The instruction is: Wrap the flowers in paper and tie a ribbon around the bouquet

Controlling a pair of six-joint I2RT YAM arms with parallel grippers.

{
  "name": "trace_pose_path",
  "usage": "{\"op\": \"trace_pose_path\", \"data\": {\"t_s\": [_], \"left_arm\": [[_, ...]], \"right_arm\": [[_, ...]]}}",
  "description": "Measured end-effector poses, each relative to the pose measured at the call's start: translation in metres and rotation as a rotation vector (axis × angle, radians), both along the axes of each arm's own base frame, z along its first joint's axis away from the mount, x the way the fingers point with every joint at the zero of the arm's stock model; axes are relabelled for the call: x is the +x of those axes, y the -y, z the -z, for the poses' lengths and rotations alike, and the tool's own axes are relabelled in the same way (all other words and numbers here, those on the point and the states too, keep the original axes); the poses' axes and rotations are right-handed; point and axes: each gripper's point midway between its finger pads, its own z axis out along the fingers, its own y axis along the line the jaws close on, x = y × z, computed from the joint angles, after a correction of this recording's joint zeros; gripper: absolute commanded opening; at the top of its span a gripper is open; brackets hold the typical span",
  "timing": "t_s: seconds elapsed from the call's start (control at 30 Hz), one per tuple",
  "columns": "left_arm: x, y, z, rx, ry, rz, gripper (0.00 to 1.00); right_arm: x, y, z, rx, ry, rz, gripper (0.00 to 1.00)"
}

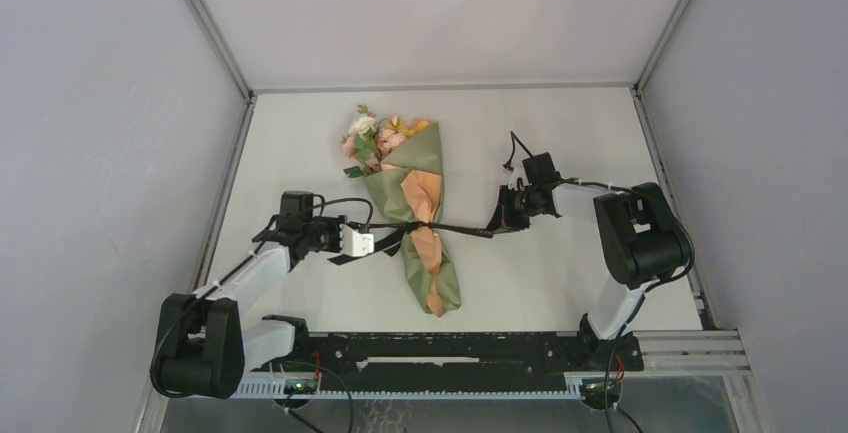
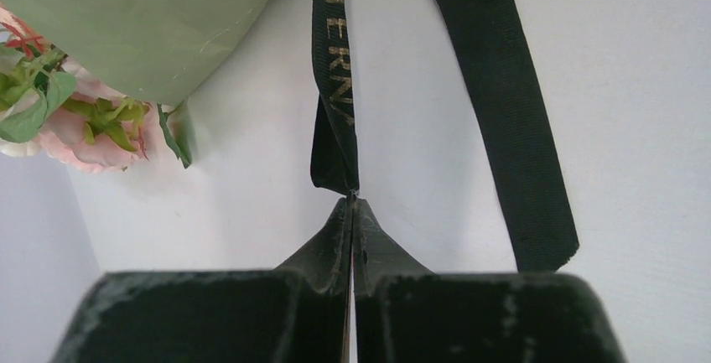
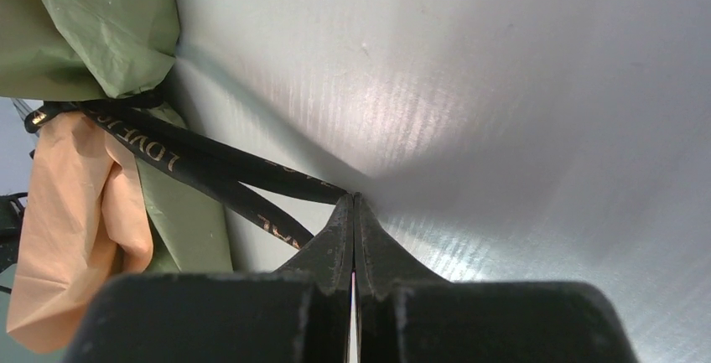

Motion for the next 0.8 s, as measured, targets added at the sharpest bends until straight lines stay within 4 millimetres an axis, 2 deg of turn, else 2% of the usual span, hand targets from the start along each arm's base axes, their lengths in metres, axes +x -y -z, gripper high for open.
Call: {"op": "trace_pose_path", "data": {"t_s": [0.17, 0.43, 0.57, 0.8], "left_arm": [[0.0, -0.008, 0.0, 0.008, -0.002, -0.029, 0.0], [-0.004, -0.018, 0.001, 0.018, -0.002, -0.042, 0.0], [-0.011, -0.02, 0.008, 0.023, -0.023, -0.038, 0.0], [-0.011, -0.027, 0.009, 0.034, -0.022, -0.055, 0.0]], "right_arm": [[-0.007, -0.006, 0.0, -0.001, -0.003, -0.02, 0.0], [-0.037, -0.009, 0.001, 0.009, -0.043, -0.024, 0.0], [-0.043, -0.008, 0.002, 0.009, -0.051, -0.024, 0.0], [-0.052, -0.006, 0.002, 0.008, -0.058, -0.022, 0.0]]}}
